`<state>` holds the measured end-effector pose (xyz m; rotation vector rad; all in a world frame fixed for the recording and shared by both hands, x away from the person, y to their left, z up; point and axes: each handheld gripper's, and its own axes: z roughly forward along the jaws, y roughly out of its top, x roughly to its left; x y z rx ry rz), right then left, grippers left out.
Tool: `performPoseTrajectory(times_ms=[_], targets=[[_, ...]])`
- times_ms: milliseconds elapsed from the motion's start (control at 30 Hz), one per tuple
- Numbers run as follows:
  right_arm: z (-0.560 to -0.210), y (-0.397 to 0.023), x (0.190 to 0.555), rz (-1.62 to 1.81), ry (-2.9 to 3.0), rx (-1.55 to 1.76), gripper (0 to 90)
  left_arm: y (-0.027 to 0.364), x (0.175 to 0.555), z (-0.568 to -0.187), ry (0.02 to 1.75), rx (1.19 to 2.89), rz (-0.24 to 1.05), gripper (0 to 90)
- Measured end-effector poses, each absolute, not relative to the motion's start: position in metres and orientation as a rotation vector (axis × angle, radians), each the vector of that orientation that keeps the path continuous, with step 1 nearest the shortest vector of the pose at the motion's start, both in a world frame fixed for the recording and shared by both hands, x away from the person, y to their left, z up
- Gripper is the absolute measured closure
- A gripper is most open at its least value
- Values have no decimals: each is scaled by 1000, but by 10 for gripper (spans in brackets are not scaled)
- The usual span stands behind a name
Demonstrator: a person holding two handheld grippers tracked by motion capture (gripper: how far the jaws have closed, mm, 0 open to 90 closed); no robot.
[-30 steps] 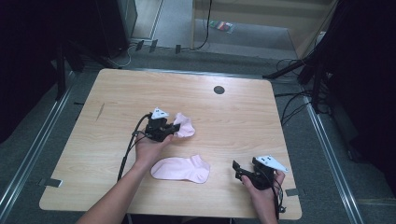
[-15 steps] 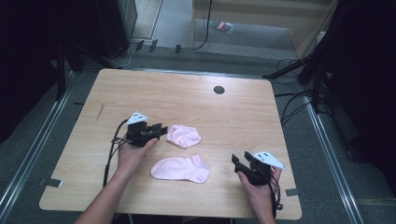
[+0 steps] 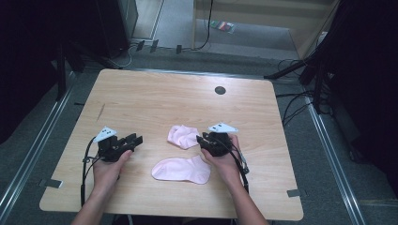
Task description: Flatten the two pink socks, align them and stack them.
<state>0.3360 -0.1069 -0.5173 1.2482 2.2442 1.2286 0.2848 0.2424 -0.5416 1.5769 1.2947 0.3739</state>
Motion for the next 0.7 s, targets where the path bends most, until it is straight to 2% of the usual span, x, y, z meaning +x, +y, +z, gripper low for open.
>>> performPoseTrajectory(times_ms=[300,467,533,700], targets=[[-532,-80,360,1130,2348,1237,569,232,287,-548,1292,1583,339,614],[-541,-74,363,1058,2375,1195,576,229,289,-551,1299,1605,331,615],[-542,-73,361,1042,2356,1176,630,229,289,-550,1298,1604,333,616],[-542,-72,359,1000,2301,1198,853,227,290,-549,1297,1596,332,613]])
